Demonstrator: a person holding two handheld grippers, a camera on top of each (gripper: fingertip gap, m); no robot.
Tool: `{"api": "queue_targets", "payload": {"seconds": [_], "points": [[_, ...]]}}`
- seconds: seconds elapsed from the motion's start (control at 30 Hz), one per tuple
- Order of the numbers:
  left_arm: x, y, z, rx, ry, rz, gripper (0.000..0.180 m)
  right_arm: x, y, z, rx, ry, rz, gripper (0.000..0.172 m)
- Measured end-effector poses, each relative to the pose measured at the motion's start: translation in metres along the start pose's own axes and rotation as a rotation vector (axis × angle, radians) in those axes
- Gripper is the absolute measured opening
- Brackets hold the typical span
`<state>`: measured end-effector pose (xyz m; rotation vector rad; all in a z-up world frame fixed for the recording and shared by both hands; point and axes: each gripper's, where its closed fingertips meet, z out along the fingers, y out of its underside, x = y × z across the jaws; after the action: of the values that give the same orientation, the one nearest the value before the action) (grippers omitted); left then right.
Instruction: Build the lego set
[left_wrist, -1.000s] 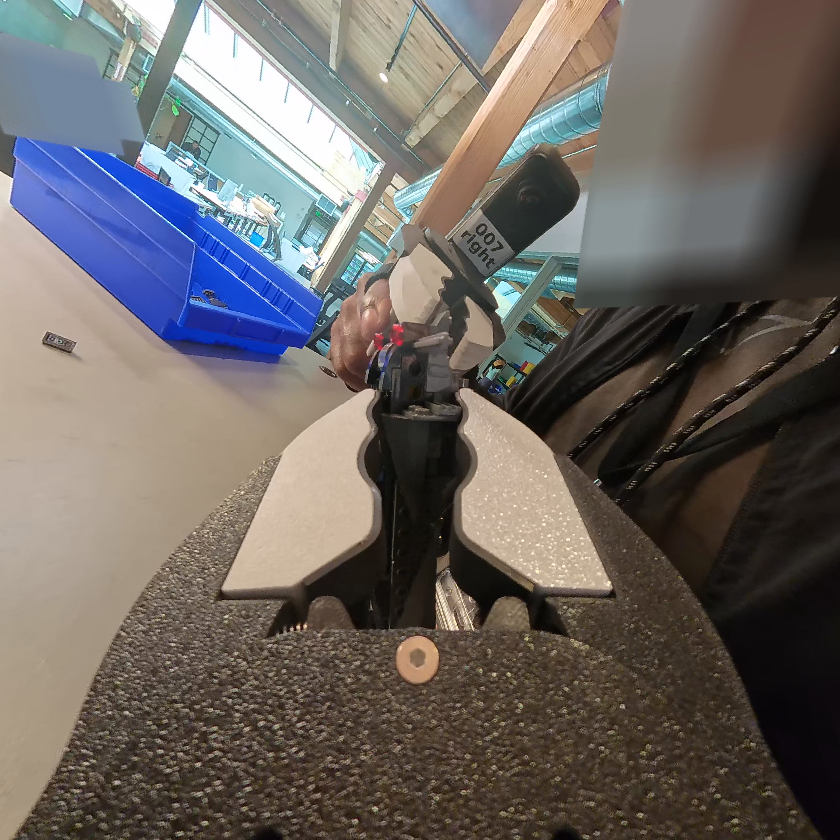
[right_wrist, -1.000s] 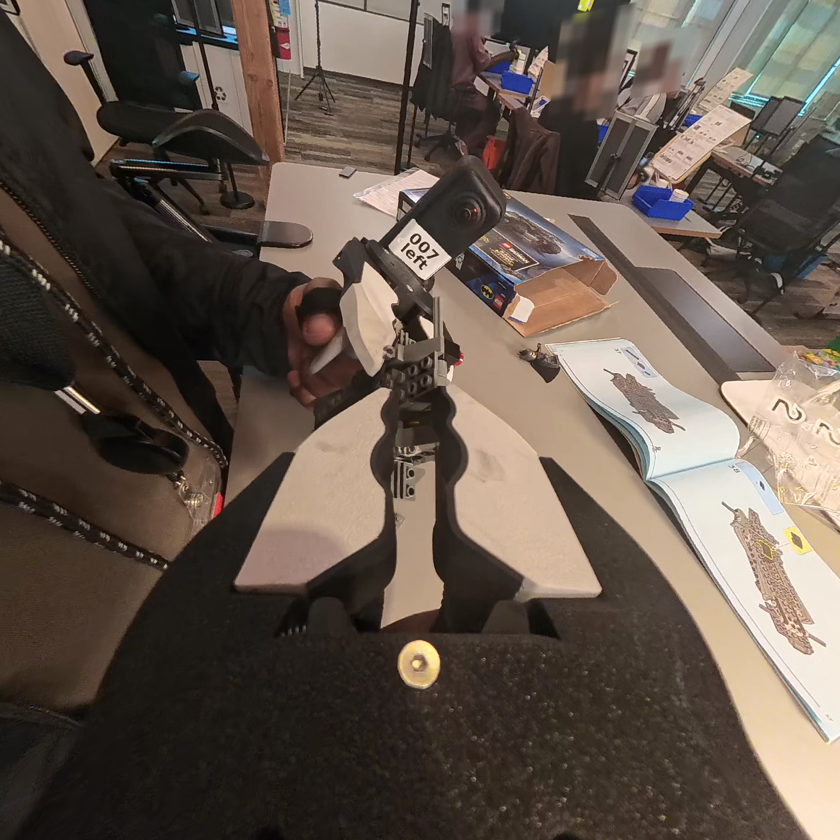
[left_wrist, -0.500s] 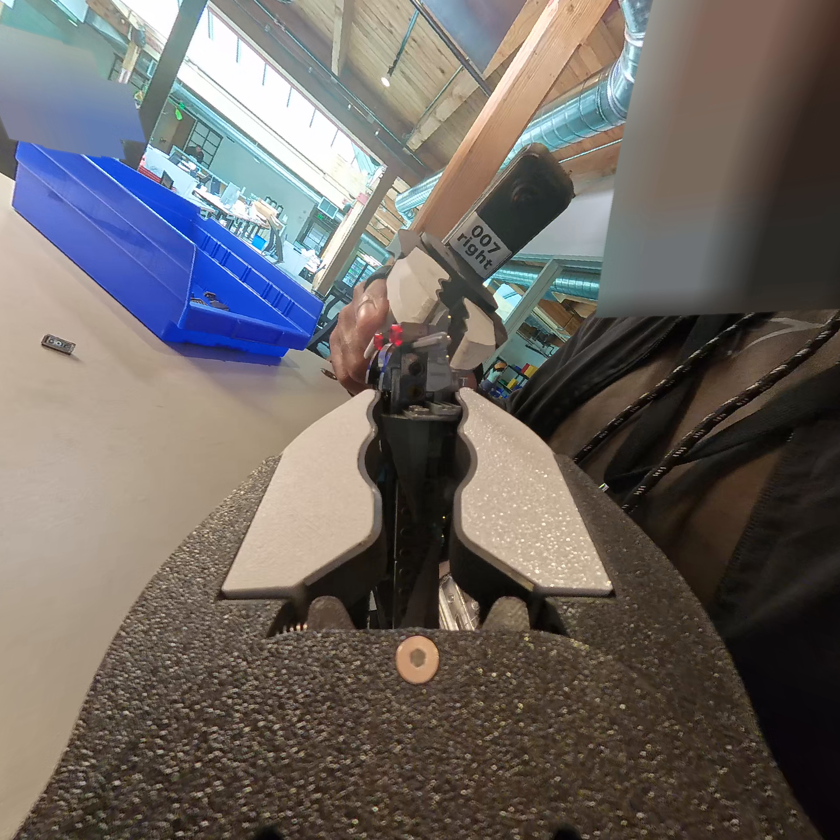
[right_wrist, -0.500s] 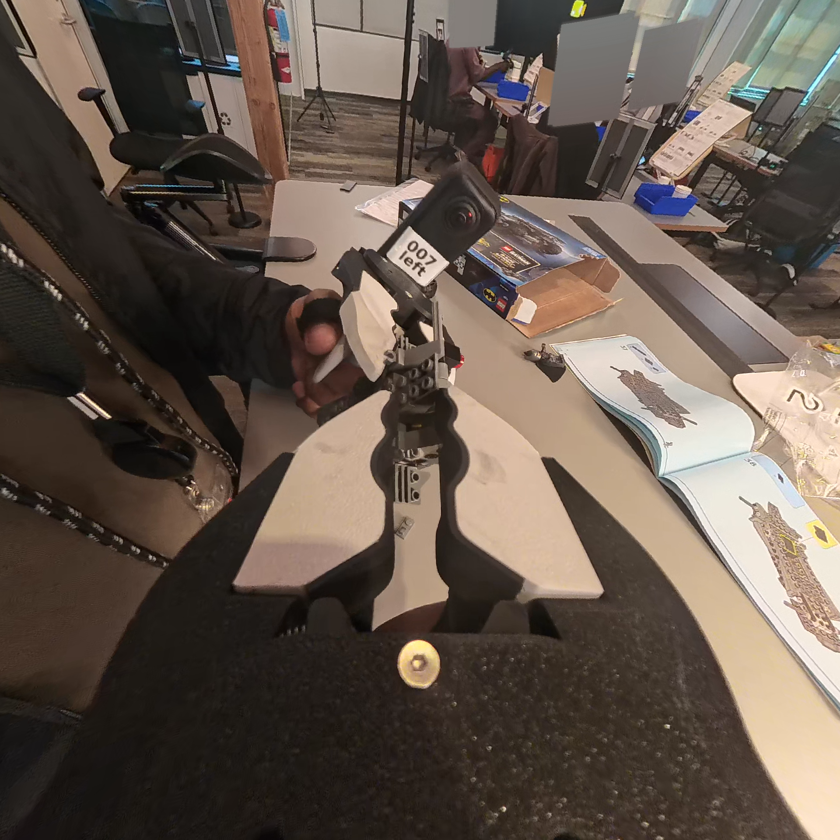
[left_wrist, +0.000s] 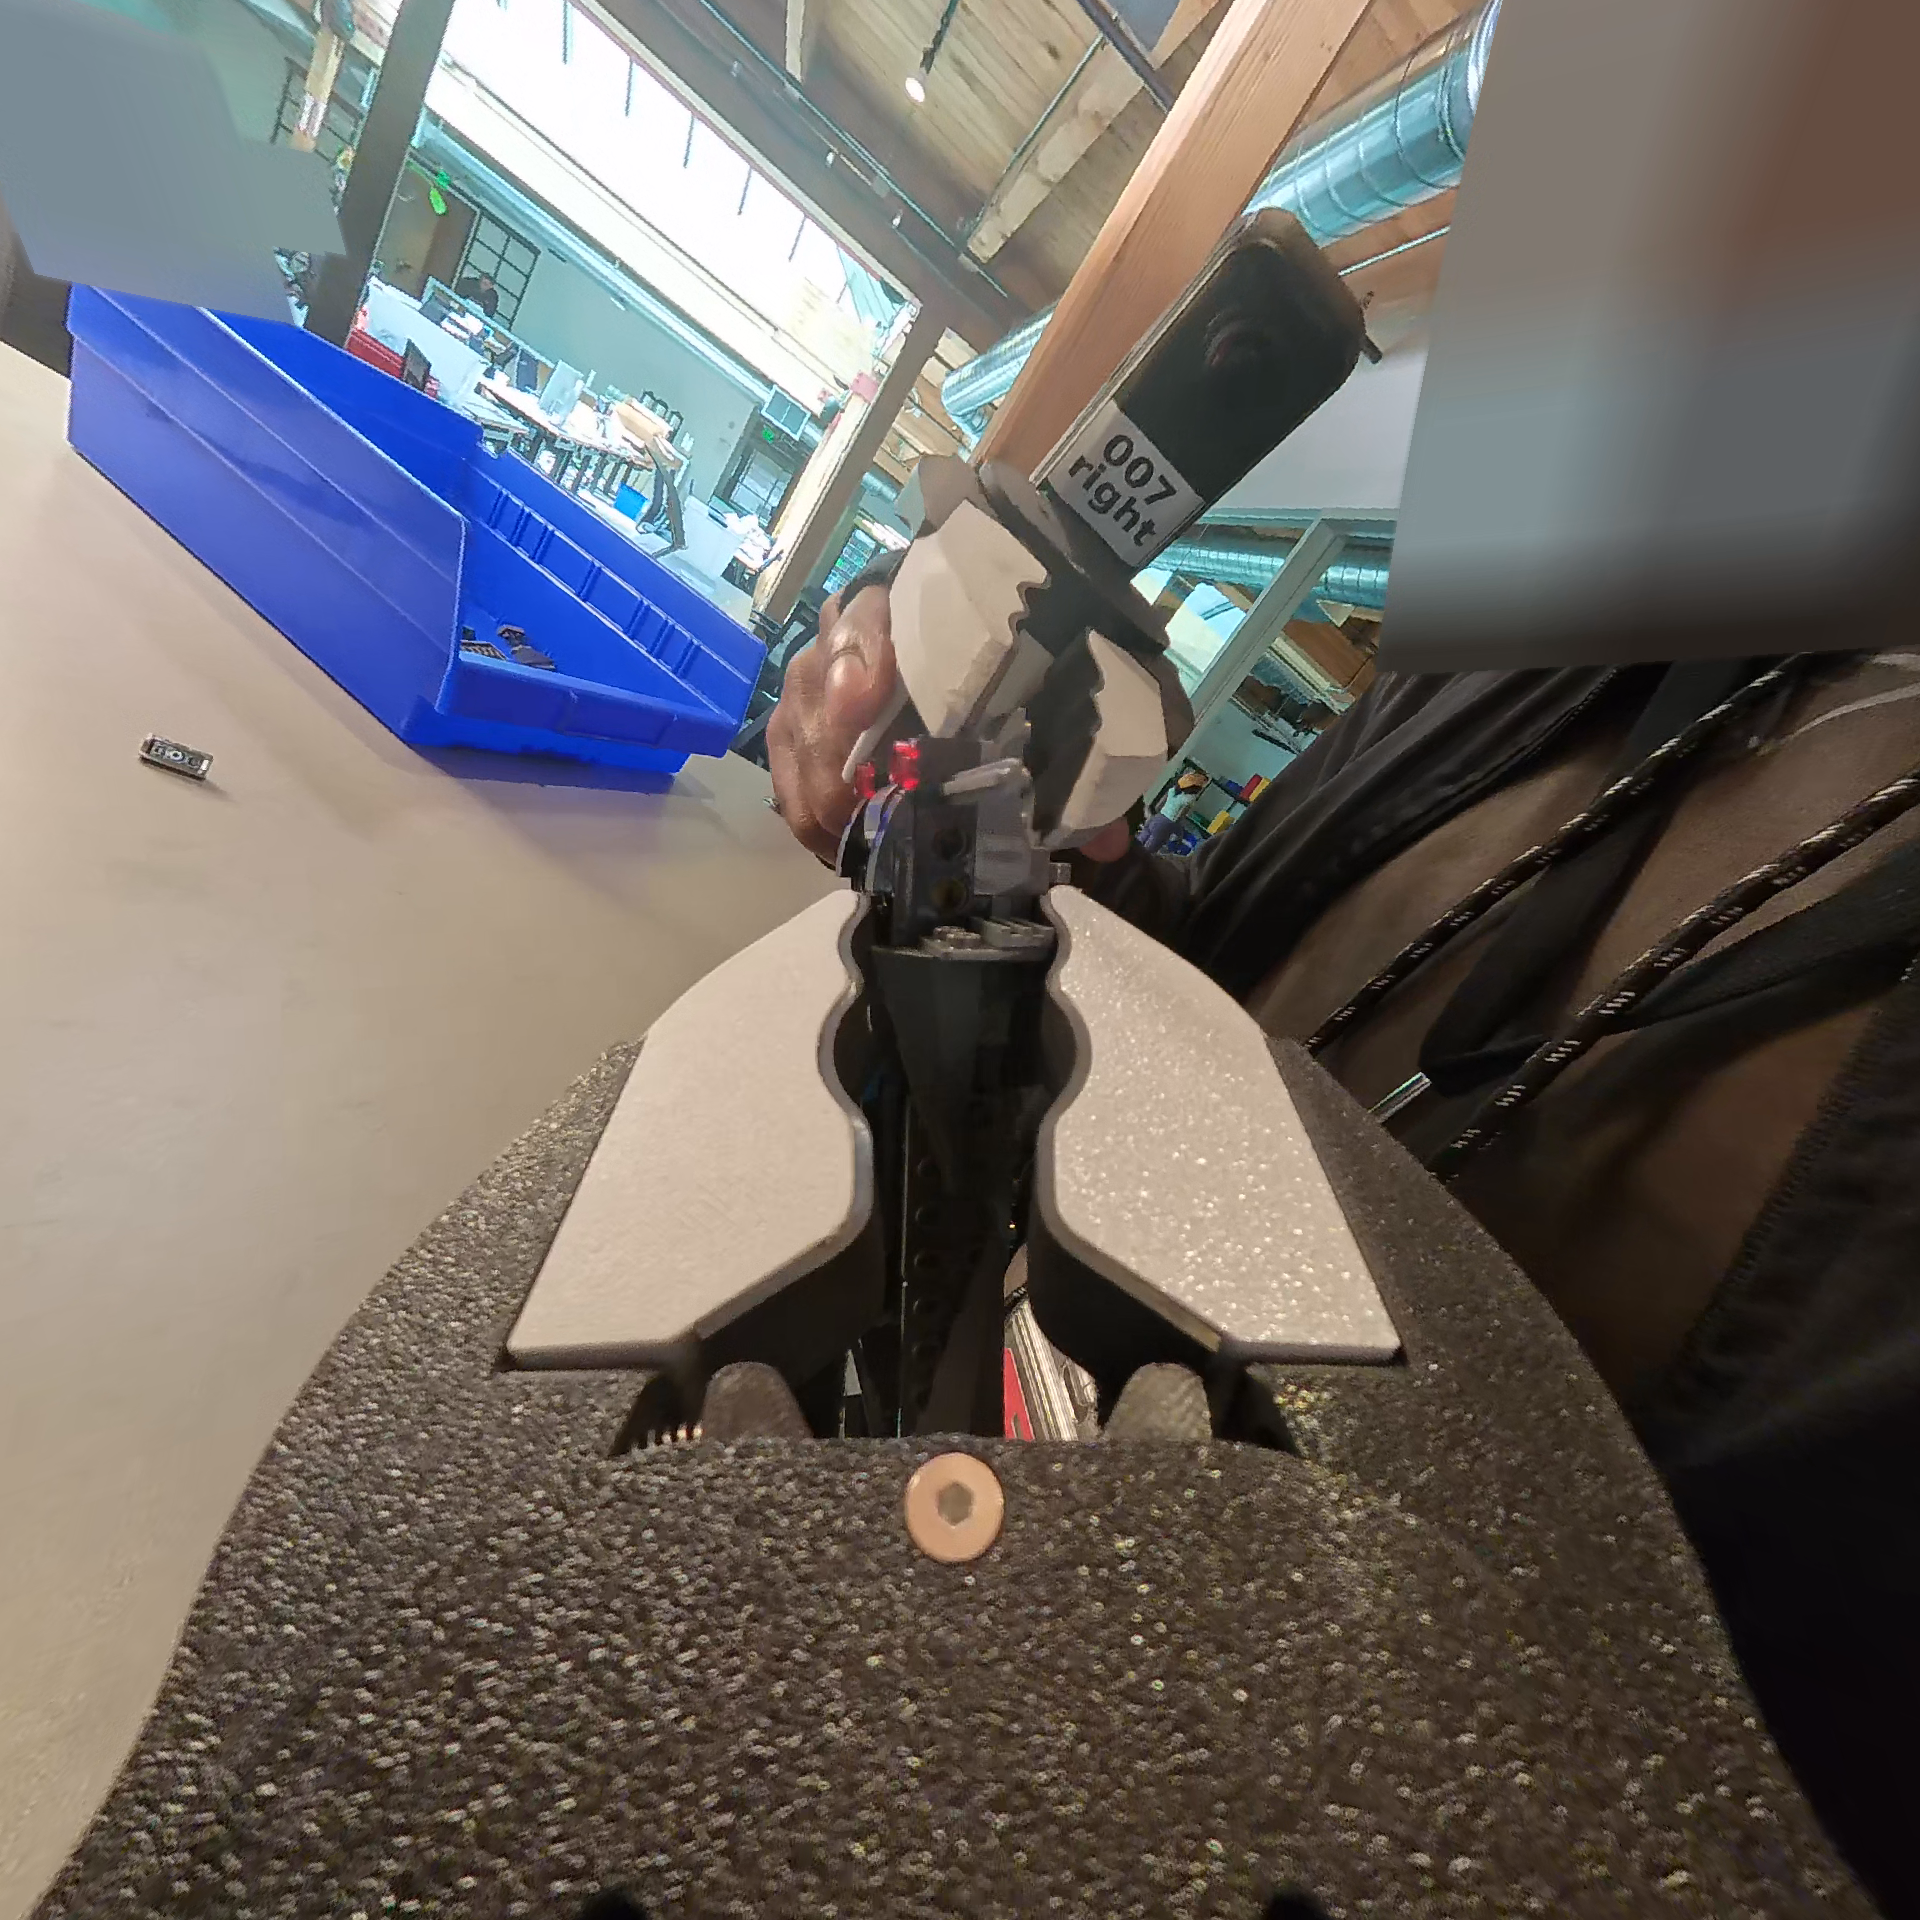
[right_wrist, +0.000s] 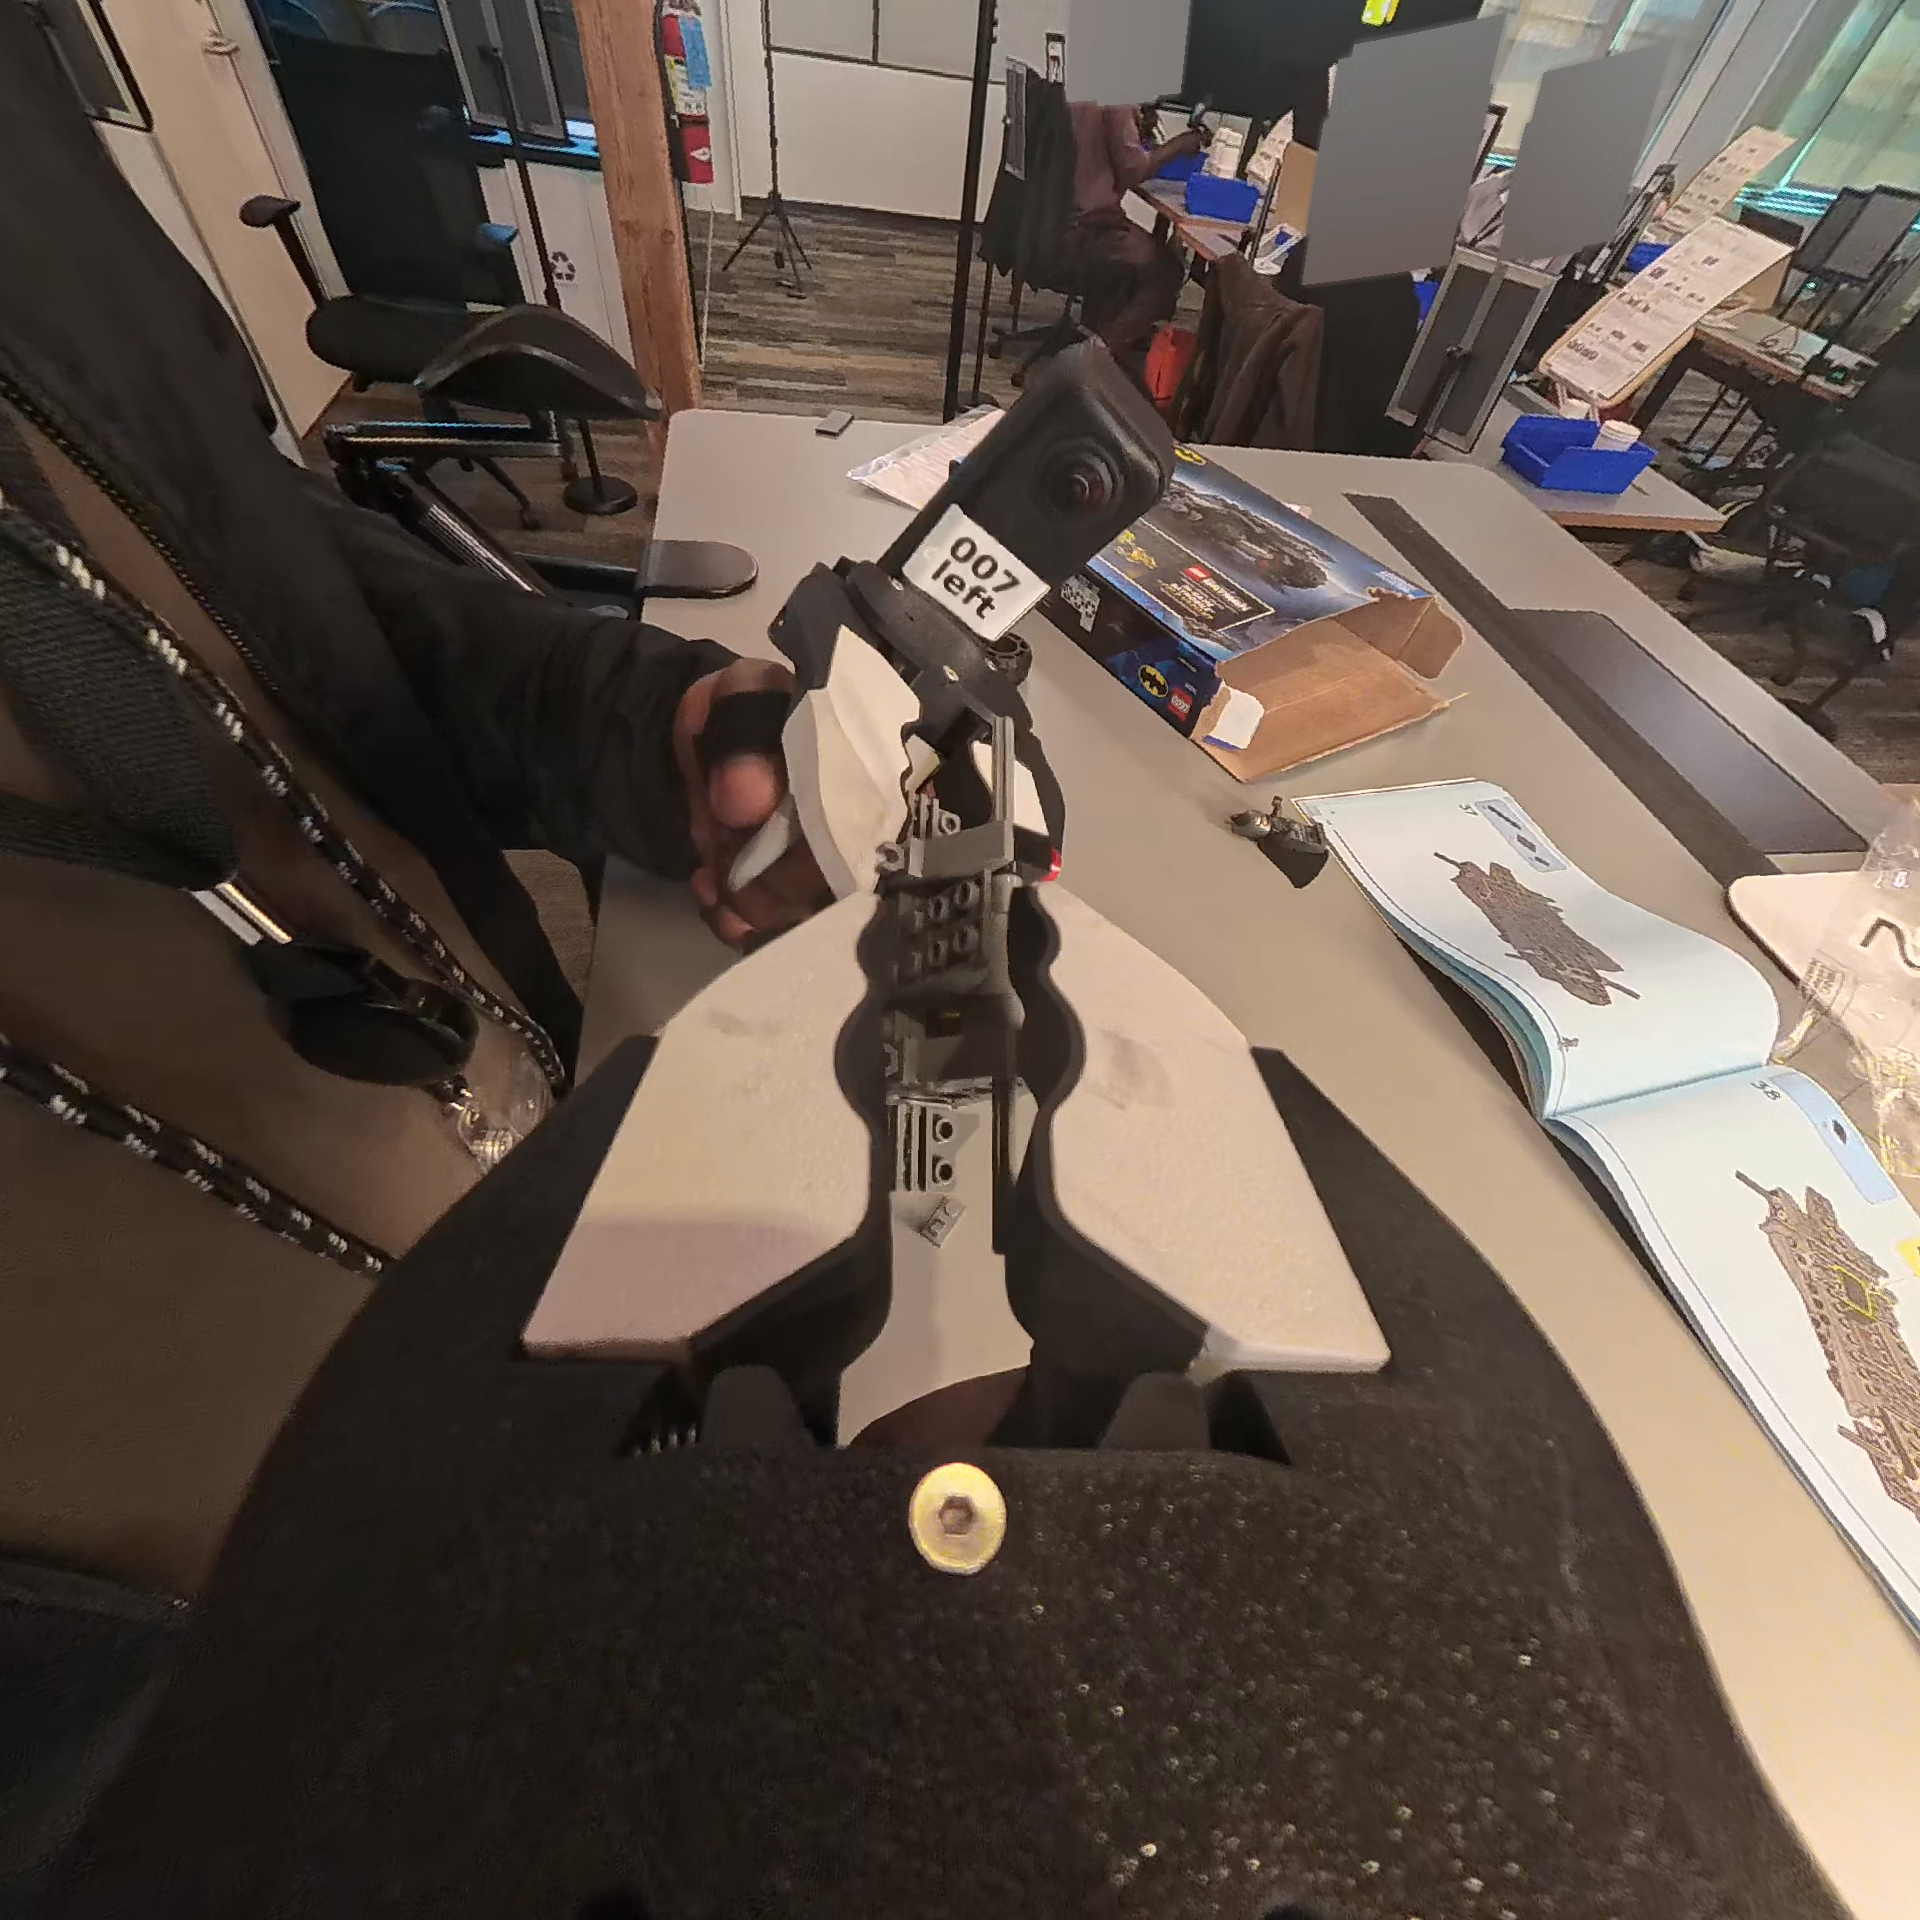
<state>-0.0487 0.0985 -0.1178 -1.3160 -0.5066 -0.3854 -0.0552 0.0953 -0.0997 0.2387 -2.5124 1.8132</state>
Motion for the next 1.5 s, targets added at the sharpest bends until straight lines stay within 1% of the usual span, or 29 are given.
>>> {"api": "queue_targets", "payload": {"seconds": [0.1, 0.27, 0.4, 0.9, 1.07, 1.13, 1.27, 1.37, 1.5], "points": [[0.002, 0.000, 0.001, -0.009, -0.005, 0.011, 0.029, -0.002, 0.001, 0.001, -0.001, -0.017, 0.001, 0.016], [0.005, 0.000, 0.002, -0.039, -0.008, 0.025, 0.029, -0.006, 0.000, -0.002, 0.028, -0.064, 0.013, 0.013], [0.007, -0.001, 0.003, -0.042, -0.001, 0.023, 0.029, -0.007, -0.002, -0.003, 0.055, -0.088, 0.019, 0.013], [0.007, 0.001, 0.005, -0.054, -0.004, 0.010, 0.029, -0.008, 0.000, -0.005, 0.065, -0.115, 0.055, 0.011], [-0.001, 0.001, 0.005, -0.028, -0.032, -0.022, 0.029, -0.001, 0.005, -0.003, 0.036, -0.047, 0.073, 0.014], [-0.003, -0.002, 0.003, 0.006, -0.031, -0.048, 0.029, 0.004, 0.008, -0.003, 0.017, -0.008, 0.080, 0.016], [-0.004, -0.010, -0.003, 0.081, -0.010, -0.094, 0.029, 0.010, 0.005, -0.007, 0.034, 0.038, 0.091, 0.019], [-0.004, -0.010, -0.004, 0.086, -0.007, -0.100, 0.029, 0.011, 0.004, -0.008, 0.041, 0.047, 0.101, 0.022], [-0.002, -0.008, -0.002, 0.079, 0.004, -0.094, 0.029, 0.009, 0.004, -0.006, 0.051, 0.038, 0.113, 0.022]]}}
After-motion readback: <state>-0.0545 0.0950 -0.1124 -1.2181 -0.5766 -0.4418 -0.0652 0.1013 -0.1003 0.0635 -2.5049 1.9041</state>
